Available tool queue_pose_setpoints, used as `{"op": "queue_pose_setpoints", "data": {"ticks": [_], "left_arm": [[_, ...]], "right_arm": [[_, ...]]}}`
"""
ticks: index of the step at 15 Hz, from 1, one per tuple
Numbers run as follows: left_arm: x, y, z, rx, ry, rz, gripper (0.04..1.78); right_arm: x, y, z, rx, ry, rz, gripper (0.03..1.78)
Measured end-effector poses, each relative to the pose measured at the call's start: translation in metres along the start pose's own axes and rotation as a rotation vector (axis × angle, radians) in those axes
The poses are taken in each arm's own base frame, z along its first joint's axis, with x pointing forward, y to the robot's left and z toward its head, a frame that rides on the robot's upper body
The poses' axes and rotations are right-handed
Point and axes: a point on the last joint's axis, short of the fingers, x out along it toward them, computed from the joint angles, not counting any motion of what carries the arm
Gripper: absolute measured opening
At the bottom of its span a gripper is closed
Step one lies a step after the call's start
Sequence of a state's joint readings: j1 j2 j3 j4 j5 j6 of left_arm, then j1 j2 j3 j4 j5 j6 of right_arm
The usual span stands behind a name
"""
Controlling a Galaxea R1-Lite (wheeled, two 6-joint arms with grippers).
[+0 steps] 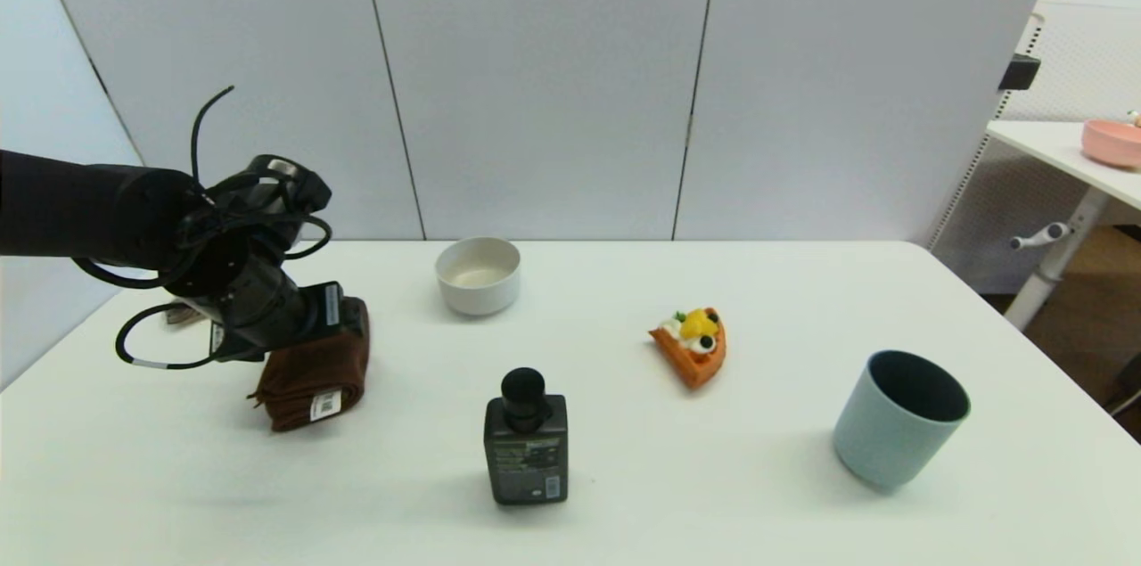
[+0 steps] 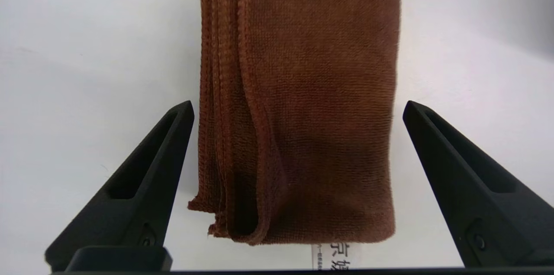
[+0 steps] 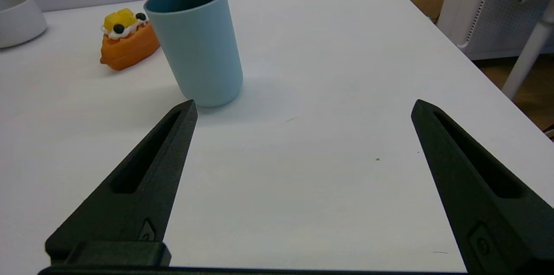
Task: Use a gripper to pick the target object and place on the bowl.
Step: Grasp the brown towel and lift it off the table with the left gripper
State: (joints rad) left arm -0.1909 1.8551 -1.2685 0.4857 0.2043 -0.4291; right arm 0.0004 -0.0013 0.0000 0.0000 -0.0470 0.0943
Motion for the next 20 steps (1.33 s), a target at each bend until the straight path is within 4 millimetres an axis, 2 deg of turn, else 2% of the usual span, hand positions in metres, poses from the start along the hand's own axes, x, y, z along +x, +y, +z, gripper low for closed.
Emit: {"op": "queue_pose_setpoints", "data": {"ticks": [10, 20], "left_arm": [[0.020, -0.002, -0.006, 0.000, 0.003, -0.003, 1.71], [0.020, -0.001, -0.008, 0.004, 0.011, 0.000, 1.71]], "right_arm": [[0.000, 0.000, 0.000, 0.001, 0.000, 0.000, 1.71], [0.000, 0.000, 0.000, 0.000, 0.000, 0.000, 1.71]]}}
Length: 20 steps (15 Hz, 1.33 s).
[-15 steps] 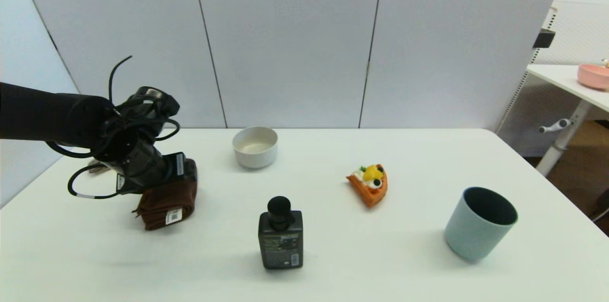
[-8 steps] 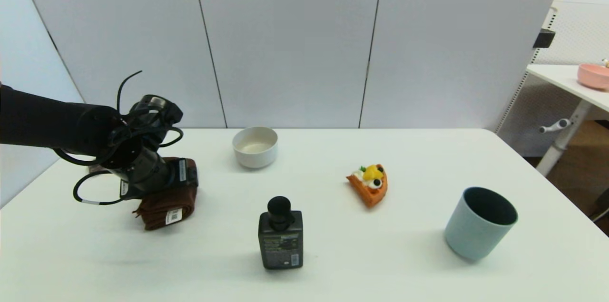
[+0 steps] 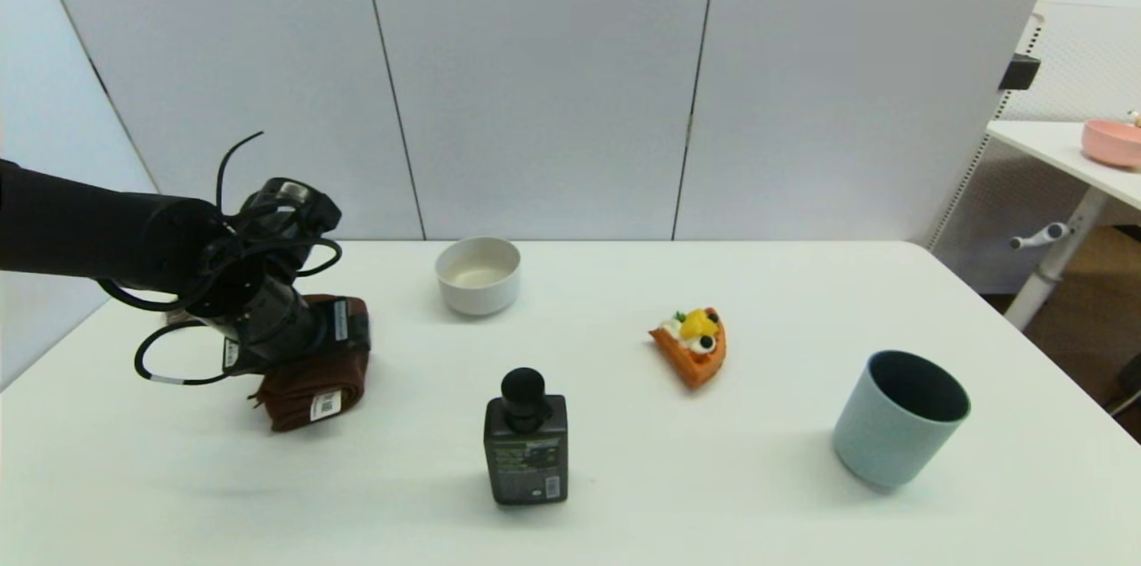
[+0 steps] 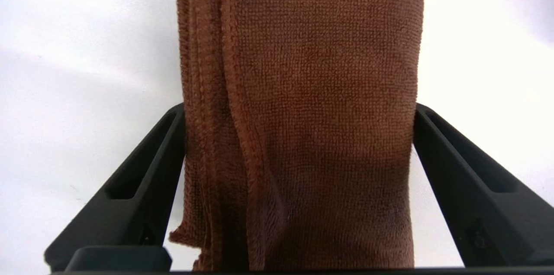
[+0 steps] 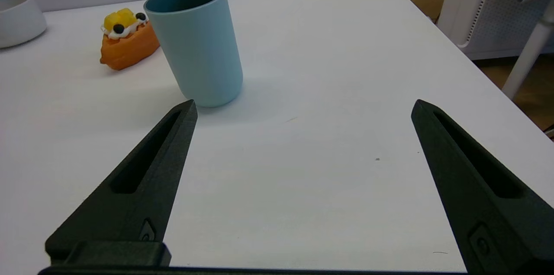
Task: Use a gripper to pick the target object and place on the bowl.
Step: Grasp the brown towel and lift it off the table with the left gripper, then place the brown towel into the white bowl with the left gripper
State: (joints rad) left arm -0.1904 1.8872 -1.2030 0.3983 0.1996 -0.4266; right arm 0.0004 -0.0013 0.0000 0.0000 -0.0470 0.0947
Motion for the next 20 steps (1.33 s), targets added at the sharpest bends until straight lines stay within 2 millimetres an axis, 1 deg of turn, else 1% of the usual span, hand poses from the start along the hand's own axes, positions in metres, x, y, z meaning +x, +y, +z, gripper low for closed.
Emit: {"op": "queue_pose_setpoints", "data": {"ticks": [4, 5, 7, 8, 10, 12, 13, 14, 15, 18, 20], "left_arm": [[0.000, 0.000, -0.002, 0.005, 0.006, 0.000, 1.71], [0.001, 0.000, -0.003, 0.007, 0.009, 0.000, 1.66], [0.003, 0.000, -0.003, 0.009, 0.012, 0.003, 1.31], [0.003, 0.000, -0.004, 0.009, 0.012, 0.003, 1.16], [0.003, 0.000, -0.003, 0.009, 0.011, 0.003, 0.93], [0.001, 0.000, -0.003, 0.010, 0.006, 0.001, 0.76], [-0.002, 0.000, -0.001, 0.010, -0.005, -0.004, 0.48], [-0.007, -0.001, 0.001, 0.010, -0.020, -0.012, 0.40], [-0.014, -0.003, 0.003, 0.012, -0.042, -0.025, 0.40], [-0.048, -0.014, 0.011, 0.048, -0.146, -0.095, 0.40], [-0.074, -0.021, 0.013, 0.111, -0.222, -0.146, 0.40]], "right_arm": [[0.000, 0.000, 0.000, 0.000, 0.000, 0.000, 1.71], [0.000, 0.000, 0.000, 0.000, 0.000, -0.001, 1.71], [0.000, 0.000, 0.000, 0.000, 0.000, 0.000, 1.71], [0.000, 0.000, 0.000, 0.000, 0.000, -0.001, 1.71], [0.000, 0.000, 0.000, 0.000, 0.000, -0.001, 1.71], [0.000, 0.000, 0.000, 0.000, 0.000, 0.000, 1.71], [0.000, 0.000, 0.000, 0.000, 0.000, 0.000, 1.71], [0.000, 0.000, 0.000, 0.000, 0.000, 0.000, 1.71], [0.000, 0.000, 0.000, 0.000, 0.000, 0.000, 1.71], [0.000, 0.000, 0.000, 0.000, 0.000, 0.000, 1.71], [0.000, 0.000, 0.000, 0.000, 0.000, 0.000, 1.71]]}}
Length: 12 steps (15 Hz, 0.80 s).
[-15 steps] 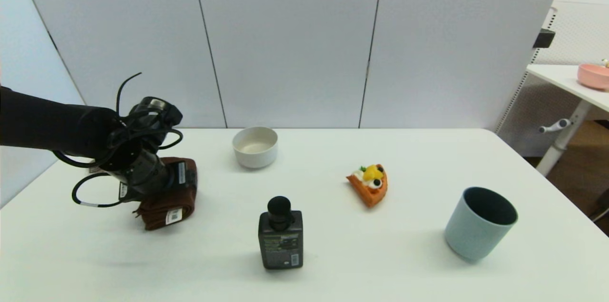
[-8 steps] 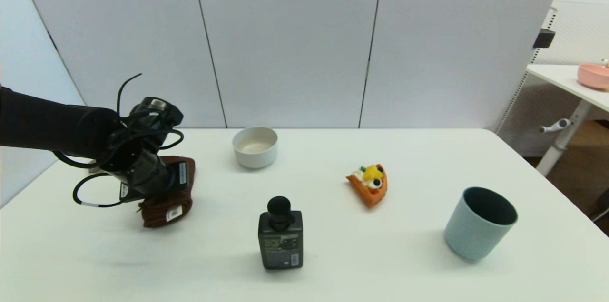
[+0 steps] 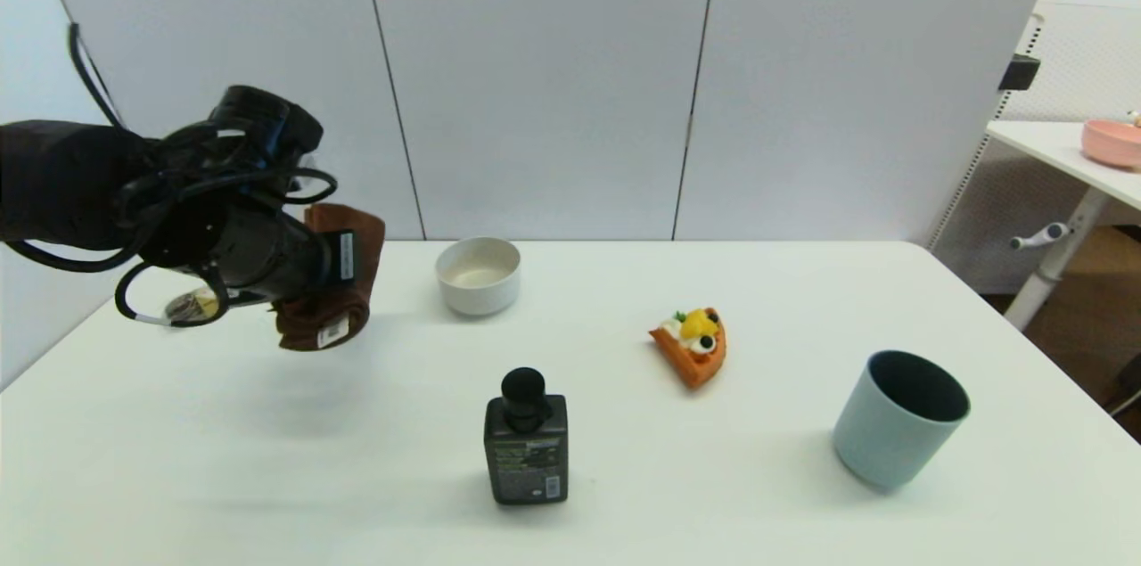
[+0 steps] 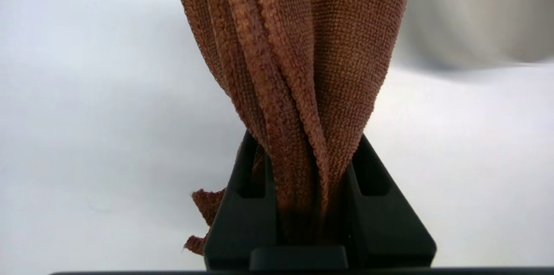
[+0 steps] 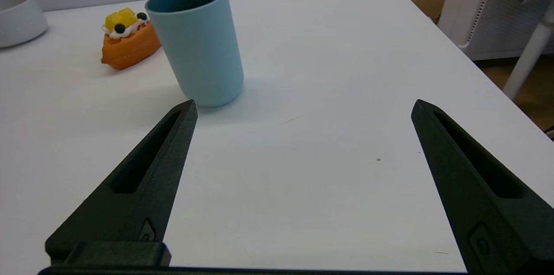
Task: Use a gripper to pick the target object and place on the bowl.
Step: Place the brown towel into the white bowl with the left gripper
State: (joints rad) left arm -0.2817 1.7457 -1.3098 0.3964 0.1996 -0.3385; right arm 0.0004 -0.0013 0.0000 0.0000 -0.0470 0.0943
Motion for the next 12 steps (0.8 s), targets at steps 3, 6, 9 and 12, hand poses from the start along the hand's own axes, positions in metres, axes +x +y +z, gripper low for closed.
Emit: {"op": "queue_pose_setpoints", "data": {"ticks": [3, 6, 9, 12], "left_arm": [[-0.021, -0.013, 0.018, 0.109, -0.100, -0.052, 0.40], [-0.023, -0.032, 0.033, 0.167, -0.156, -0.095, 0.40], [-0.007, -0.056, 0.045, 0.179, -0.214, -0.141, 0.40], [0.021, -0.081, 0.050, 0.172, -0.304, -0.191, 0.40]], "right_arm": [[0.000, 0.000, 0.000, 0.000, 0.000, 0.000, 1.71], [0.000, 0.000, 0.000, 0.000, 0.000, 0.000, 1.71], [0.000, 0.000, 0.000, 0.000, 0.000, 0.000, 1.71], [0.000, 0.000, 0.000, 0.000, 0.000, 0.000, 1.71]]}}
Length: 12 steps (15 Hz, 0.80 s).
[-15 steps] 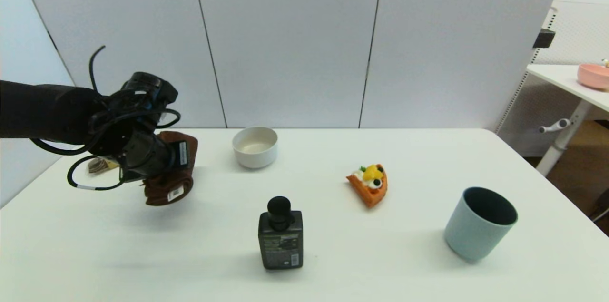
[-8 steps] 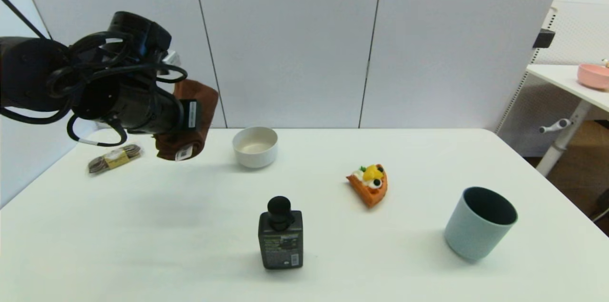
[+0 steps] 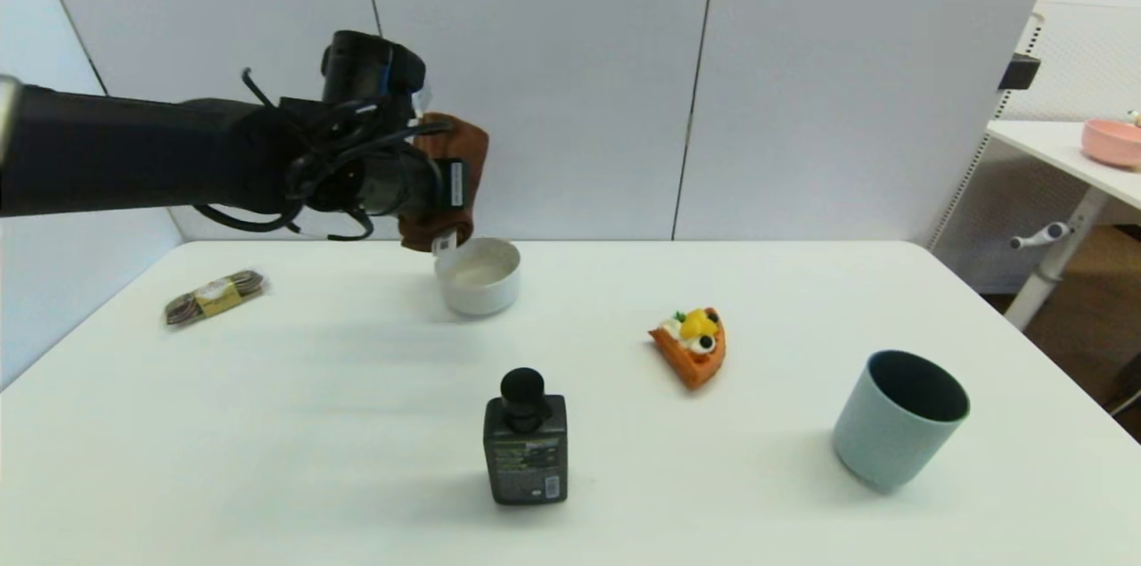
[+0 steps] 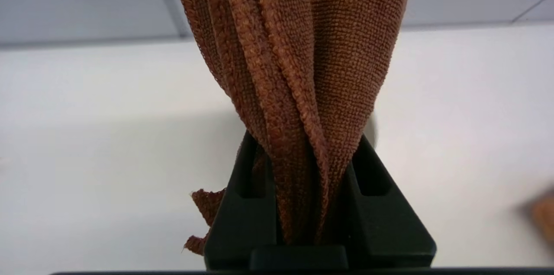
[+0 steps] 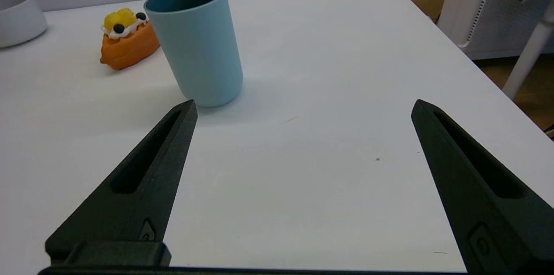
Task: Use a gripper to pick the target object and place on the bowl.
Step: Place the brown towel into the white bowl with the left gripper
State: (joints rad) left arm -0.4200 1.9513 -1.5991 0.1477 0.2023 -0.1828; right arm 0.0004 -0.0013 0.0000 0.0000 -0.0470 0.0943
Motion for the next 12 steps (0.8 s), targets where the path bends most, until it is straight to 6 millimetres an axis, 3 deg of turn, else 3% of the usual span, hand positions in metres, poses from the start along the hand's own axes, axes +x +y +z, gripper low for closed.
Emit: {"op": "queue_pose_setpoints", "data": {"ticks": [6, 12], "left_arm": [[0.051, -0.021, -0.025, 0.002, -0.068, -0.038, 0.40], [0.066, -0.020, -0.043, -0.003, -0.148, 0.032, 0.40]], "right_arm": [[0.000, 0.000, 0.000, 0.000, 0.000, -0.001, 1.71], [0.000, 0.000, 0.000, 0.000, 0.000, 0.000, 1.71]]}}
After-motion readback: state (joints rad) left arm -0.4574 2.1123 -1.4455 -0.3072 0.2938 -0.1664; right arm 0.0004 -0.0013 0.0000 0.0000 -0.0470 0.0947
